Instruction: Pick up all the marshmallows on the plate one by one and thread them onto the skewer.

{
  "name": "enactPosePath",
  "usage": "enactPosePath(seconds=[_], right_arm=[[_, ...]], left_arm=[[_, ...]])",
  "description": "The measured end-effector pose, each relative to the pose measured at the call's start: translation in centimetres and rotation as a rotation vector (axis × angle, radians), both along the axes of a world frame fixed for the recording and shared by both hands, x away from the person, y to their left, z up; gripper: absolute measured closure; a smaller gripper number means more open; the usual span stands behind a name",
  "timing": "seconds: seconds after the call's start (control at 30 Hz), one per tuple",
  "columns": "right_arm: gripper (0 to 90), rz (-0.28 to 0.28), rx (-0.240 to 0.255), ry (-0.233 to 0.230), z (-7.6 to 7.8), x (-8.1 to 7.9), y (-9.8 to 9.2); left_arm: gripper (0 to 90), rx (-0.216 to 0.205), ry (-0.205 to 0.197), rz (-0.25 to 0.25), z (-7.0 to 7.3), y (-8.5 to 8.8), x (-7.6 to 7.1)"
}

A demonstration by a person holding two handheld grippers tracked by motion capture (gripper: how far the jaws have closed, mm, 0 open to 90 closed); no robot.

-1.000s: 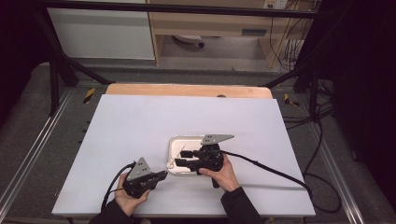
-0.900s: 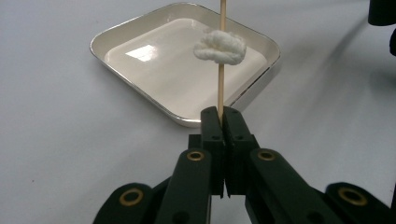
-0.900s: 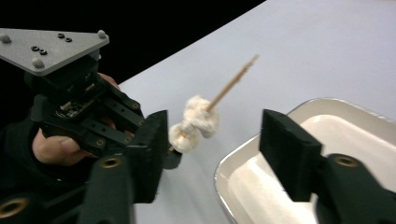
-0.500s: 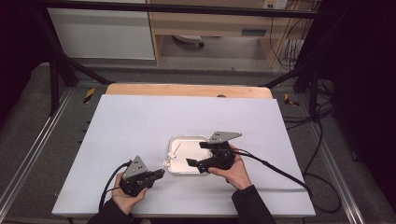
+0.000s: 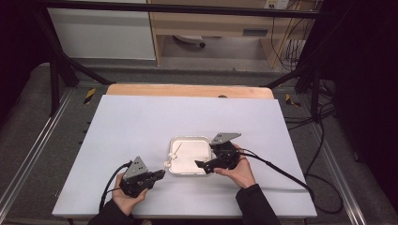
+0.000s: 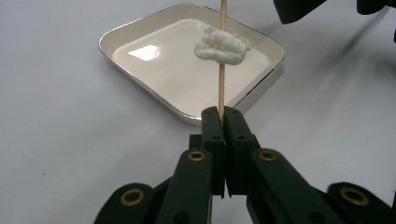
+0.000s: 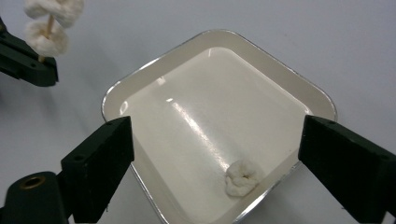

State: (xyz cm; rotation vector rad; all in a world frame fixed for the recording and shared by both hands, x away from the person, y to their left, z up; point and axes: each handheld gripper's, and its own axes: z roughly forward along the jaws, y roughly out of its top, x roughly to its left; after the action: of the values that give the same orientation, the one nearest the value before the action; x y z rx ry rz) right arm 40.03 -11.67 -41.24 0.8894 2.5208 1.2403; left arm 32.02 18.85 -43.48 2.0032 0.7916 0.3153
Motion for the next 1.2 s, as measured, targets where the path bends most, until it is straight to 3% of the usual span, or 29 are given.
enactPosePath(seconds=[0.47, 0.73, 1.2], right_arm=[[39.8, 0.045, -0.15, -0.028, -1.8, 1.2, 0.4], [50.4, 0.063, -0.193, -0.037, -2.6, 1.5, 0.7], [65.2, 0.067, -0.207, -0.012, -2.8, 1.6, 0.8]], left_arm=[[88.5, 0.002, 0.004, -0.007, 0.0, 0.0, 0.1], [88.5, 0.003, 0.004, -0.008, 0.0, 0.0, 0.1], [88.5, -0.001, 0.004, -0.008, 0.0, 0.0, 0.0]])
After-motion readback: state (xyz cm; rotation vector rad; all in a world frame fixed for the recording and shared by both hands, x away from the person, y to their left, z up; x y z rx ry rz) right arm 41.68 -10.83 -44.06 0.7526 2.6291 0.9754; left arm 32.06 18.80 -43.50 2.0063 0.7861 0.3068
